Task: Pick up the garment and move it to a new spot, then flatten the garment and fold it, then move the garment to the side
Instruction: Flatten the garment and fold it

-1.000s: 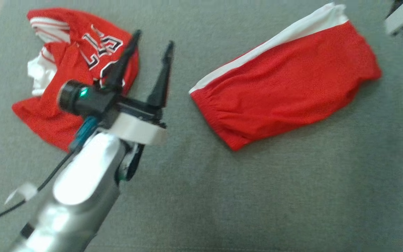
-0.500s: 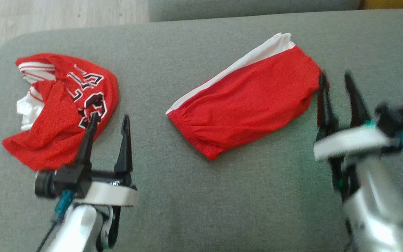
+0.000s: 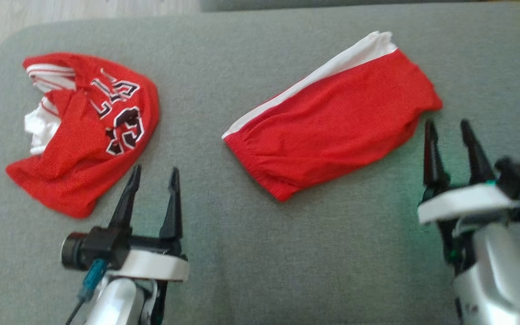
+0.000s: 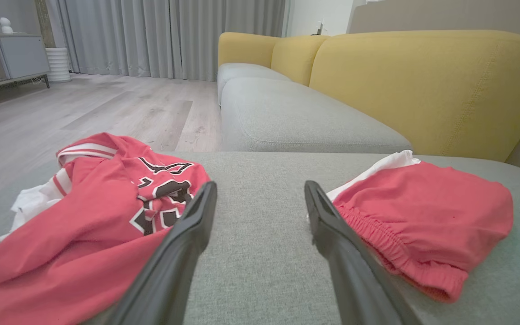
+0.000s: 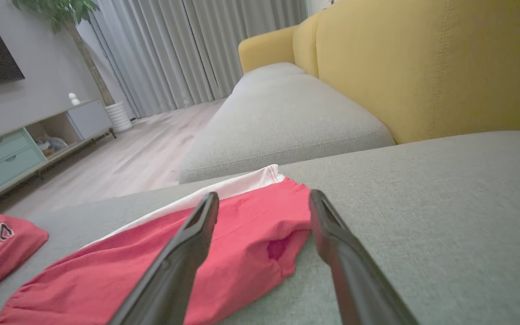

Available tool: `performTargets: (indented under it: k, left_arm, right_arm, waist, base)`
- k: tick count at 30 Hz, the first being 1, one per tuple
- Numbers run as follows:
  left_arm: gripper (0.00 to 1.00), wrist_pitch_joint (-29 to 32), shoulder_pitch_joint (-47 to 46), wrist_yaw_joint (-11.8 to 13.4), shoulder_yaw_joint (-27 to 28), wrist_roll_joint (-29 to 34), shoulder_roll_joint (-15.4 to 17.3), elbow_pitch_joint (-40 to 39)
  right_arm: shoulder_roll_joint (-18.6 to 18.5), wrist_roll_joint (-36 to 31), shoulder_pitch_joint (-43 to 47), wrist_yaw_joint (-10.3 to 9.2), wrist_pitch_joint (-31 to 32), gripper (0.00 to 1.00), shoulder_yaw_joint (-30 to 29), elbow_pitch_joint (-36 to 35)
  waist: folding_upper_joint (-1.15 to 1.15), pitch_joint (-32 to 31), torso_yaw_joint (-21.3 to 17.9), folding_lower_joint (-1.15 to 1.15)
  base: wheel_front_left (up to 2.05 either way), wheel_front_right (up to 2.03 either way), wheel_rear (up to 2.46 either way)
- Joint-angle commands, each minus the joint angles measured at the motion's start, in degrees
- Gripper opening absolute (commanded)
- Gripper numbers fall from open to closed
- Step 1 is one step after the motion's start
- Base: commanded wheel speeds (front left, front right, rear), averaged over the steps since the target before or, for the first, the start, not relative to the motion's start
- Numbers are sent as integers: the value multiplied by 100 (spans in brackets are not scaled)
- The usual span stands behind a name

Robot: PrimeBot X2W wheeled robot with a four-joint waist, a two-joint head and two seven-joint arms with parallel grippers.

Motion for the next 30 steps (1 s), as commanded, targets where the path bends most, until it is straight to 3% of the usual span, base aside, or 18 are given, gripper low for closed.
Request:
performTargets:
  k: [1, 8, 16, 21, 27, 28, 29, 30]
  left_arm:
    - [100, -29, -410, -82, 258, 91, -46, -149]
    - [100, -29, -640, -352, 299, 295, -305, -42]
    - [100, -29, -755, -485, 379, 511, -425, 43]
    - [100, -29, -796, -553, 431, 637, -475, 82]
    - [100, -29, -849, -597, 464, 722, -525, 69]
    - [100, -29, -858, -604, 470, 731, -531, 66]
    - [100, -29, -865, -610, 478, 739, -536, 65]
    - [100, -29, -872, -616, 487, 748, -541, 66]
  right_arm:
    - [-10, -149, -507, -4, 259, 100, -73, -45]
    - [-9, -627, -1640, -4, 1198, 100, -1187, 888]
    - [-11, -1287, -2535, -4, 1588, 100, -2222, 1990]
    - [-31, -1756, -2816, -4, 1573, 100, -2568, 2637]
    - [-43, -1968, -3098, -4, 1443, 100, -2589, 3228]
    - [-43, -1945, -3151, -4, 1450, 91, -2554, 3337]
    - [-45, -1919, -3194, -4, 1441, 37, -2523, 3430]
    - [-65, -1912, -3224, -4, 1411, 0, -2477, 3511]
  waist:
    - [0, 229, 196, 0]
    - [0, 676, 592, 0]
    - [0, 871, 835, 0]
    - [0, 877, 888, 0]
    - [0, 928, 886, 0]
    - [0, 937, 879, 0]
    - [0, 942, 871, 0]
    - [0, 942, 862, 0]
  base:
    - [0, 0, 0]
    - [0, 0, 0]
    - [0, 0, 0]
    - [0, 0, 0]
    - [0, 0, 0]
    - [0, 0, 0]
    - [0, 0, 0]
    - [0, 0, 0]
